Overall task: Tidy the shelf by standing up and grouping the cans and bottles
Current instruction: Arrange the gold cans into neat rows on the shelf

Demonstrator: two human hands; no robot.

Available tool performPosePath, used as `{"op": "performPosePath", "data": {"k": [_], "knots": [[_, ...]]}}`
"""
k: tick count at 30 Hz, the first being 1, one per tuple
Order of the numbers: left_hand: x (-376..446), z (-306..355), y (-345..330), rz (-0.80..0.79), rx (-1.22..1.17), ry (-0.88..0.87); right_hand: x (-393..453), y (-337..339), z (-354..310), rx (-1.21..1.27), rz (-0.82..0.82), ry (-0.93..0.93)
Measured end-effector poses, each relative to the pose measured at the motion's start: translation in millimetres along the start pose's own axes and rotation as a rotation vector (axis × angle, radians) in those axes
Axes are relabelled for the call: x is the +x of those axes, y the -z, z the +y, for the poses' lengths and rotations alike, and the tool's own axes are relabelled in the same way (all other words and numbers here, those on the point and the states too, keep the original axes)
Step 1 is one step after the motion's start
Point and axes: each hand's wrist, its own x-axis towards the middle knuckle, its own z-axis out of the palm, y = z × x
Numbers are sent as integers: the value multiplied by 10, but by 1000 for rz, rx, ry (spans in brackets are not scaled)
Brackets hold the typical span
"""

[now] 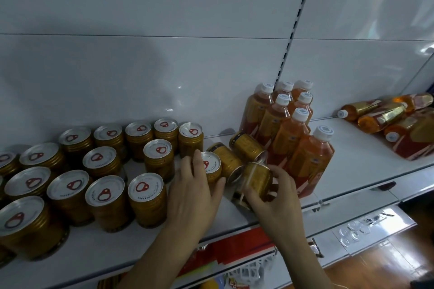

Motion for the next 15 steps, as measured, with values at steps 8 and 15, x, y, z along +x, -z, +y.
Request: {"op": "performPosePath", "data": {"k": [8,15], "knots": [[108,181,439,-181,575,-91,-207,-247,111,51,-34,422],[332,7,804,-310,685,-183,-245,-423,-54,33,-131,401]]}}
